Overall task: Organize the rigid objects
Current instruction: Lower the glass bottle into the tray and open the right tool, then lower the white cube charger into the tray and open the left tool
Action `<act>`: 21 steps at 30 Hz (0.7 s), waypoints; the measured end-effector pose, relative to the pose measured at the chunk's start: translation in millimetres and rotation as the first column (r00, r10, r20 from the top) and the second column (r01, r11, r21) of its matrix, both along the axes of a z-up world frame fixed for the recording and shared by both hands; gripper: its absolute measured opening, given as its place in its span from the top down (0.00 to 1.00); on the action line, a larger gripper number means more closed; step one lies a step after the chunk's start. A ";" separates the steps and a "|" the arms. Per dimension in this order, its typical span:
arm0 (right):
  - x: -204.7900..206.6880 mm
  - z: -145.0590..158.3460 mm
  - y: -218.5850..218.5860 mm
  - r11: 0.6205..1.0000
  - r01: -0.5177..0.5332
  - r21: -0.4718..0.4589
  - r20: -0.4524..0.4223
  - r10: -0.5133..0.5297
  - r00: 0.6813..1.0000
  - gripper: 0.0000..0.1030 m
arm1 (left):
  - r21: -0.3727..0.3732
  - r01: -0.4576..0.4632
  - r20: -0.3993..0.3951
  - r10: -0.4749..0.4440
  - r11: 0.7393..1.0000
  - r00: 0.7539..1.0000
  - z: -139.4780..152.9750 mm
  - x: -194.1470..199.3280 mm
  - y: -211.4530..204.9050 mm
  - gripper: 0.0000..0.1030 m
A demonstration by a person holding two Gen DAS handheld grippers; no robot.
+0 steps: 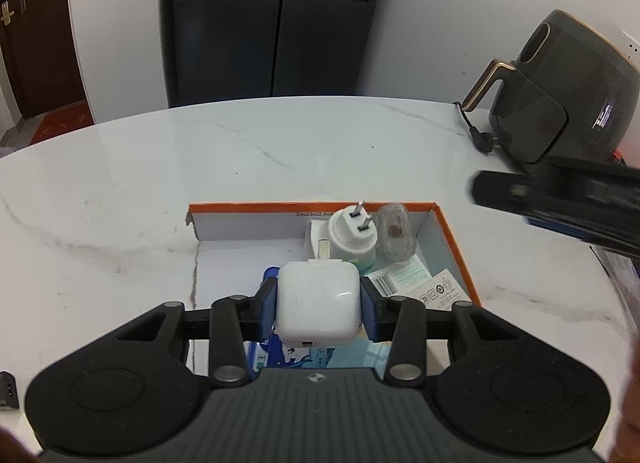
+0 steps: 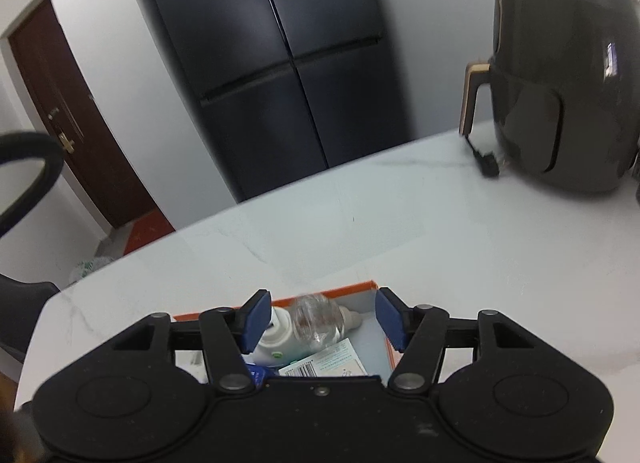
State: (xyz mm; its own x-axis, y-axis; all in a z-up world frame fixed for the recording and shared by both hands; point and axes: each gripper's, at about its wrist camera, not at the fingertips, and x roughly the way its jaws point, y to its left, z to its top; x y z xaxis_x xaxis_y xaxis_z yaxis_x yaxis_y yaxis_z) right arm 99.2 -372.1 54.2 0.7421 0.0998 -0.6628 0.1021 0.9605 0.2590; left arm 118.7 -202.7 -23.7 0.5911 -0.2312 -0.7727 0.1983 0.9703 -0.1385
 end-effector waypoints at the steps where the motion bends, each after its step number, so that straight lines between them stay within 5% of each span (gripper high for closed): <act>1: -5.8 3.7 -0.2 1.000 0.001 -0.013 0.009 -0.001 1.000 0.30 | -0.004 0.003 -0.003 -0.003 1.000 1.000 -0.9 1.5 -1.2 0.59; 16: -71.7 20.3 10.6 0.998 0.032 -0.056 0.030 -0.030 0.999 0.30 | -0.042 0.029 -0.025 -0.030 0.999 0.999 6.1 -5.8 -2.0 0.47; 21: -87.8 25.9 29.3 0.998 0.014 -0.061 0.034 -0.012 0.999 0.24 | -0.001 0.010 -0.024 -0.010 1.000 1.000 17.3 -24.1 12.5 0.33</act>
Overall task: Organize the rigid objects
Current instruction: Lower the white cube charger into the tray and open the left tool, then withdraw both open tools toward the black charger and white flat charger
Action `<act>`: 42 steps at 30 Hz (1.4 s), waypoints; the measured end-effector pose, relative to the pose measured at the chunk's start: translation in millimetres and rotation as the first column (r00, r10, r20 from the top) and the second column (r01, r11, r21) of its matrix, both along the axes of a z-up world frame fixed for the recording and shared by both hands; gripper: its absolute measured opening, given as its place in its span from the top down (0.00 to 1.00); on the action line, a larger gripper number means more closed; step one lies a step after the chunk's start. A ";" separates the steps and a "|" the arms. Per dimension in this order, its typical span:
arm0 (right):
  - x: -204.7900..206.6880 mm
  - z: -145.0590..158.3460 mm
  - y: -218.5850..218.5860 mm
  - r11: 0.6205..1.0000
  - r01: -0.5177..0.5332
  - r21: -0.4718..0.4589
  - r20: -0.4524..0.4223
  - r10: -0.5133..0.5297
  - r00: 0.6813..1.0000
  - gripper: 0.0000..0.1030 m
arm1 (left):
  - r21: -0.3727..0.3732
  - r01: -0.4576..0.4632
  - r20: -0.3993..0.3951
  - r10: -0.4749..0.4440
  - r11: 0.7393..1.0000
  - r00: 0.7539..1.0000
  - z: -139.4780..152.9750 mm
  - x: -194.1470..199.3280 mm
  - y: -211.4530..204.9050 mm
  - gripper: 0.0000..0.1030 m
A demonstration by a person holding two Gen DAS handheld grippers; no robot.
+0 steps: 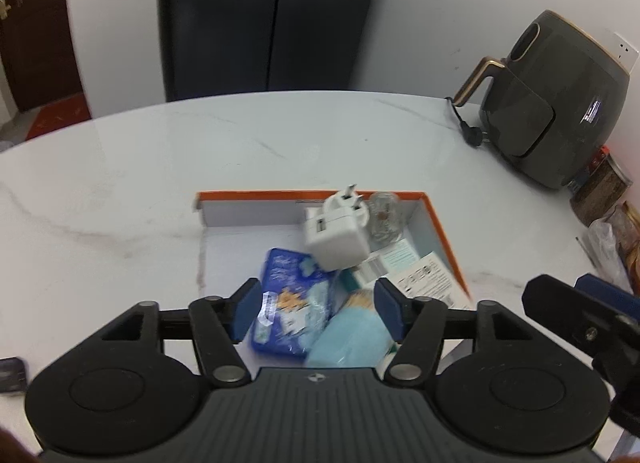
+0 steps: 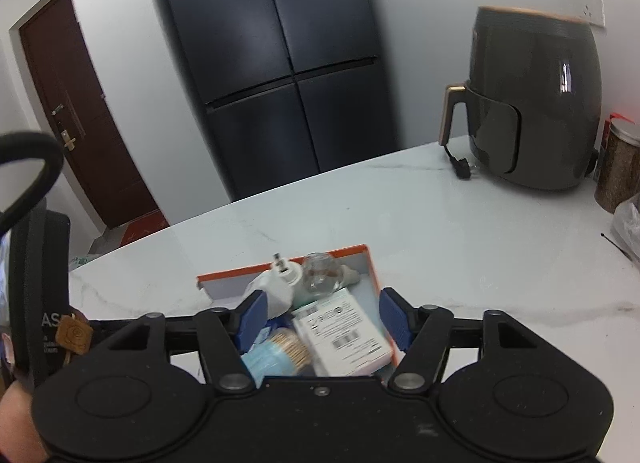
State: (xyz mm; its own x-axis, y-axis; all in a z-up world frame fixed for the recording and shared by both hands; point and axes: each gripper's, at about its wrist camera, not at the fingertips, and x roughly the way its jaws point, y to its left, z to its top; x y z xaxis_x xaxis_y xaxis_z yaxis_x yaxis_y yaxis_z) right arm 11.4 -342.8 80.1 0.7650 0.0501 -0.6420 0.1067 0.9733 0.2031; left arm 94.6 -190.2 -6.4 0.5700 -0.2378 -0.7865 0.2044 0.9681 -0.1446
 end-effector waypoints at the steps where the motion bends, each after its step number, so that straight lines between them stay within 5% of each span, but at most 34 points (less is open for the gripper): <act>1: -2.5 2.0 4.4 1.000 -0.009 -0.004 0.006 0.009 1.000 0.24 | 0.001 -0.006 0.002 0.006 1.000 1.000 3.0 -4.0 4.4 0.31; 12: -23.5 4.0 52.5 0.997 -0.076 -0.009 -0.022 0.076 0.997 0.16 | 0.030 -0.112 0.038 0.111 0.993 0.993 22.5 -47.9 68.6 0.12; 42: -14.0 -14.7 180.8 0.944 -0.329 -0.026 -0.102 0.324 0.940 0.15 | 0.042 -0.321 0.005 0.321 0.946 0.947 17.1 -77.4 192.1 0.10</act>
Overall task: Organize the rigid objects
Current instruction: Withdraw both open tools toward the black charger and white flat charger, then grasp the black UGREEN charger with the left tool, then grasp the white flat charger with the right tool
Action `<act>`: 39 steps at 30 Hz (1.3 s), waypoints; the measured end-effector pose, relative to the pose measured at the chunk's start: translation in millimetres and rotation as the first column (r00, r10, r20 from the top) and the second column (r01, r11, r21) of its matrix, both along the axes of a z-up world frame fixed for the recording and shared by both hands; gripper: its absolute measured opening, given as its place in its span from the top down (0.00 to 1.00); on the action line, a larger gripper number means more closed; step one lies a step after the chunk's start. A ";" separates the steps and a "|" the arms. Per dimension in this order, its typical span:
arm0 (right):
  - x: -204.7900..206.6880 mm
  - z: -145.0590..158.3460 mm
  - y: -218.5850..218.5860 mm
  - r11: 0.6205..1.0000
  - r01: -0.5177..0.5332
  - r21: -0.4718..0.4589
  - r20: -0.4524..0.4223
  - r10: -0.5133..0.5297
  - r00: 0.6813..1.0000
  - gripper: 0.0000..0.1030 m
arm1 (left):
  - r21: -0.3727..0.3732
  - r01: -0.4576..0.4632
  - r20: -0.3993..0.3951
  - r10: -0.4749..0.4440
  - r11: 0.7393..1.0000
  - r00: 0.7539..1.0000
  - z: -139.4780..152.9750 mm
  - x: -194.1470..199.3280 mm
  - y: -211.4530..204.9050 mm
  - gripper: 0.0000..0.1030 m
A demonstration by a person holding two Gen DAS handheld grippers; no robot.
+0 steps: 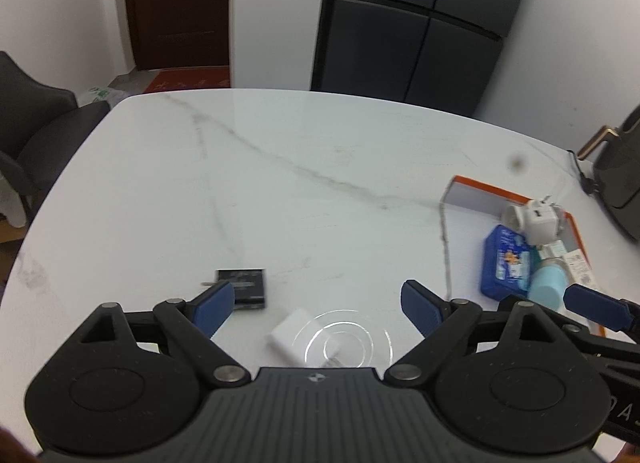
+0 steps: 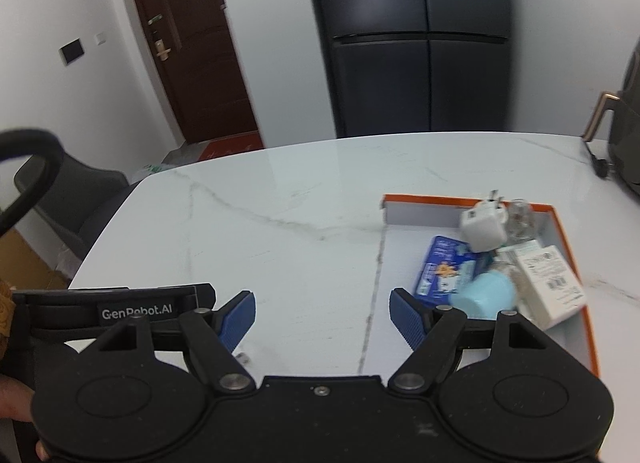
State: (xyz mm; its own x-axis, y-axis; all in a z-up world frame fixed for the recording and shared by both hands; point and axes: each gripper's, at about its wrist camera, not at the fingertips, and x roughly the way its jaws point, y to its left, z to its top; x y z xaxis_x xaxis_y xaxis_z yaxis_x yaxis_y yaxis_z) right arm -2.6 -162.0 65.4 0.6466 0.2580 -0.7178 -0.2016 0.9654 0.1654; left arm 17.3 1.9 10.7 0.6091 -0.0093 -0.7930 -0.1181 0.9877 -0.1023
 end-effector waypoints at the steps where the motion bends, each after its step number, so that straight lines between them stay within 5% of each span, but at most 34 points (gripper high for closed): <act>1: 0.9 -1.6 4.0 1.000 -0.011 0.001 -0.003 0.011 1.000 0.15 | -0.001 -0.009 -0.003 0.009 1.000 1.000 -0.9 -0.4 4.9 0.10; 13: 5.9 -34.1 40.3 0.995 -0.100 -0.006 -0.080 0.099 0.992 0.15 | -0.003 -0.155 -0.091 0.154 0.988 0.984 -38.3 -4.5 72.6 0.07; 26: 8.3 -63.3 47.6 0.991 -0.132 -0.007 -0.138 0.130 0.982 0.15 | -0.002 -0.115 -0.121 0.114 0.993 0.986 -81.0 33.8 70.9 0.06; 31: 7.5 -75.2 57.1 0.986 -0.168 -0.015 -0.162 0.163 0.973 0.15 | -0.002 -0.087 -0.089 0.087 0.996 0.992 -90.3 38.5 71.2 0.23; 33: 8.1 -79.7 61.8 0.982 -0.186 -0.015 -0.167 0.181 0.969 0.15 | 0.004 -0.047 -0.065 0.047 0.999 0.997 -88.0 36.7 70.9 0.40; 39: 12.9 -91.7 80.4 0.964 -0.264 -0.021 -0.160 0.257 0.953 0.15 | -0.025 -0.027 -0.058 0.025 0.999 0.998 -82.6 25.9 90.8 0.41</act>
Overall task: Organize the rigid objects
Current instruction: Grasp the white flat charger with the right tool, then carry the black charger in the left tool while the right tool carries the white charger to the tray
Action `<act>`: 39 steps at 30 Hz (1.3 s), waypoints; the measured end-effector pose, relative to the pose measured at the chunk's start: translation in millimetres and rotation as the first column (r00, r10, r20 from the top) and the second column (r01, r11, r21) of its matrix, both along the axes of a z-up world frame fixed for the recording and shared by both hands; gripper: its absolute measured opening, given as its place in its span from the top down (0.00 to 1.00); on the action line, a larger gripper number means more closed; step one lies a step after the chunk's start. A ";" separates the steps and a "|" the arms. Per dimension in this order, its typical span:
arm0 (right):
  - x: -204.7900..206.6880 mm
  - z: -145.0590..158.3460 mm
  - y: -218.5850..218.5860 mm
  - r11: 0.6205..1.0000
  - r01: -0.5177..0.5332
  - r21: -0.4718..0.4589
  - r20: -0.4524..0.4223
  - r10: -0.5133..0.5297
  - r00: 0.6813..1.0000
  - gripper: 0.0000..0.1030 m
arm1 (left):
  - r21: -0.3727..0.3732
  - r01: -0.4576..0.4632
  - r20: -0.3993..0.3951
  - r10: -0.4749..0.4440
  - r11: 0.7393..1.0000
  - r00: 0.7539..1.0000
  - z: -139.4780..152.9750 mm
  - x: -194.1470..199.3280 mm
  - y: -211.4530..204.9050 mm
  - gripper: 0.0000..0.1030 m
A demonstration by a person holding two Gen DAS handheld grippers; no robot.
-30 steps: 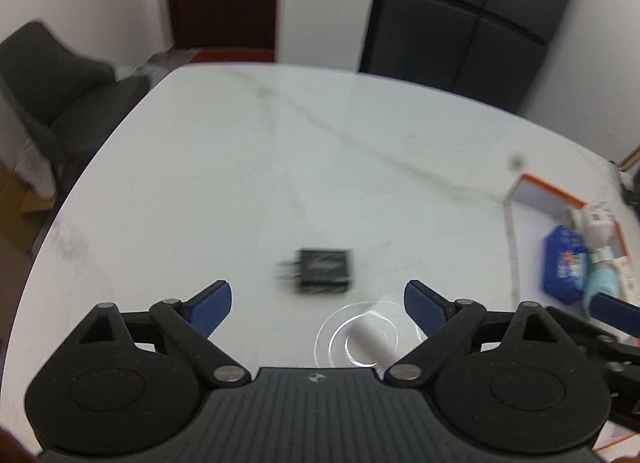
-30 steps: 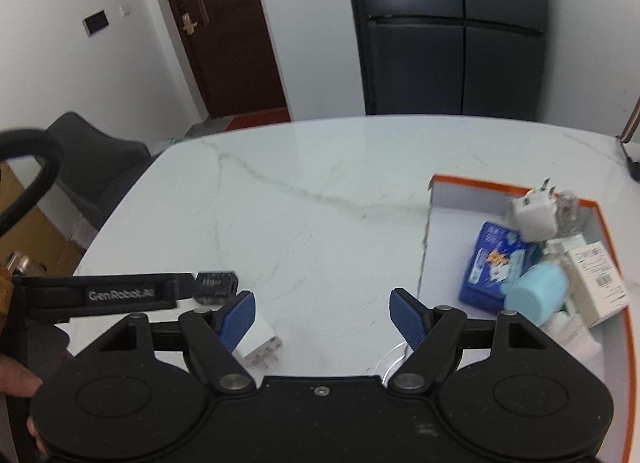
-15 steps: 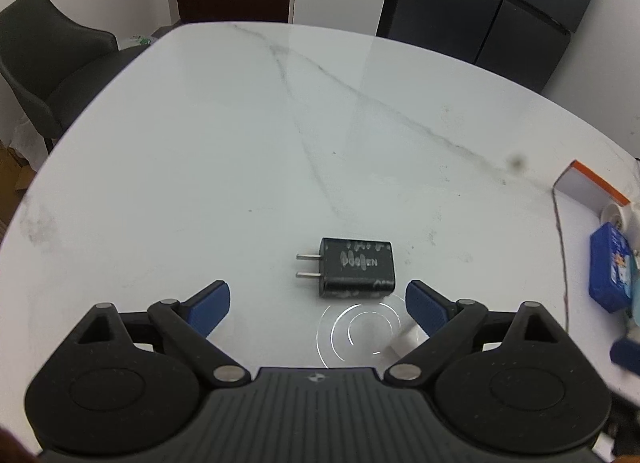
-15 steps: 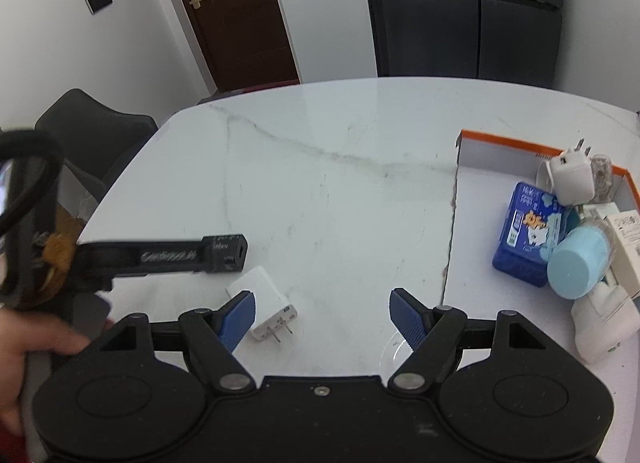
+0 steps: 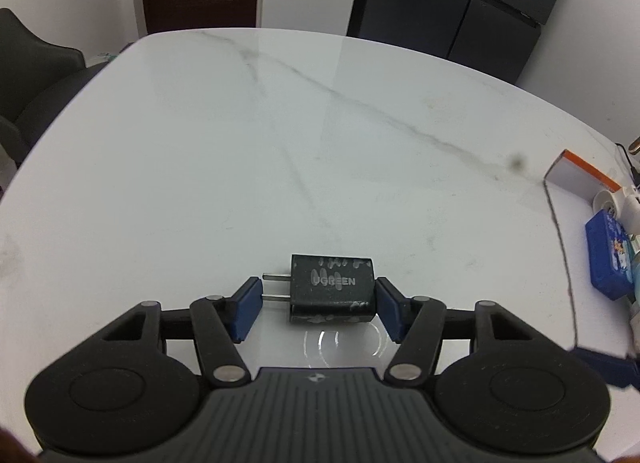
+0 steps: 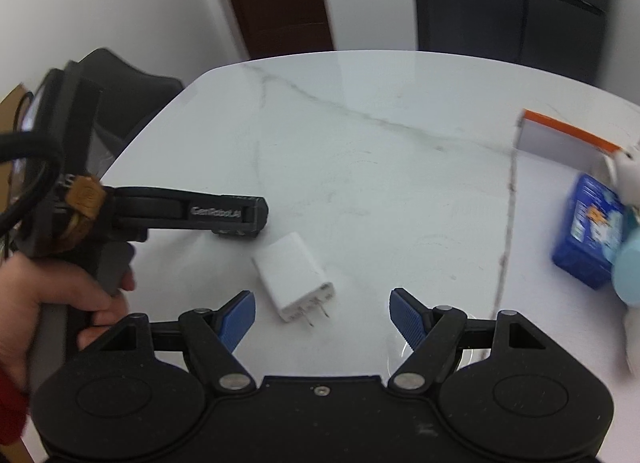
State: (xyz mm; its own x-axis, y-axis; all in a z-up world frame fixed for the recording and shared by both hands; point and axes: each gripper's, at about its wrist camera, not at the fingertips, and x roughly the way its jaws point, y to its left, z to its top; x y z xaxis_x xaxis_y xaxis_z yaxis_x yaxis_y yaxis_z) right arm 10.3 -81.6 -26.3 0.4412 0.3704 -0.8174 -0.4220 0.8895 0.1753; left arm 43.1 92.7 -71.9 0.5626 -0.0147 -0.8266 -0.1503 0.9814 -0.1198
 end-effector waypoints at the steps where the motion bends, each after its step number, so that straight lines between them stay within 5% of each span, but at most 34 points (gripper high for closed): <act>1: 1.9 -2.5 4.4 1.000 -0.020 -0.007 0.001 0.020 1.000 0.15 | 0.000 -0.007 0.002 0.007 1.000 1.000 1.8 -3.9 5.4 0.41; 6: 13.7 -14.6 32.0 0.992 -0.116 -0.058 0.030 0.118 0.993 0.15 | 0.007 -0.031 -0.003 0.031 0.999 1.000 9.1 -23.0 23.8 0.41; 15: 28.6 -34.5 52.1 0.982 -0.156 -0.109 -0.003 0.157 0.988 0.51 | 0.011 -0.040 -0.001 0.040 0.999 0.999 20.7 -47.6 29.9 0.41; 23: 27.4 -16.8 40.6 0.999 0.009 -0.045 -0.039 -0.011 0.999 0.51 | 0.014 -0.054 0.023 0.054 0.998 0.998 33.5 -36.5 13.8 0.41; 39: -5.3 56.9 16.0 0.994 0.106 0.005 0.108 -0.106 0.989 0.51 | 0.040 -0.011 0.130 0.006 0.999 0.992 82.5 -51.8 -10.2 0.41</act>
State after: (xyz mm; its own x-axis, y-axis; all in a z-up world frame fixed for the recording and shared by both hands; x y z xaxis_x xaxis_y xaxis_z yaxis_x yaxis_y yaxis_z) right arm 5.0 -65.6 30.6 0.5634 0.3162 -0.7633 -0.3420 0.9302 0.1330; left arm -8.7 82.5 10.6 0.6650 0.0229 -0.7465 -0.1446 0.9845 -0.0987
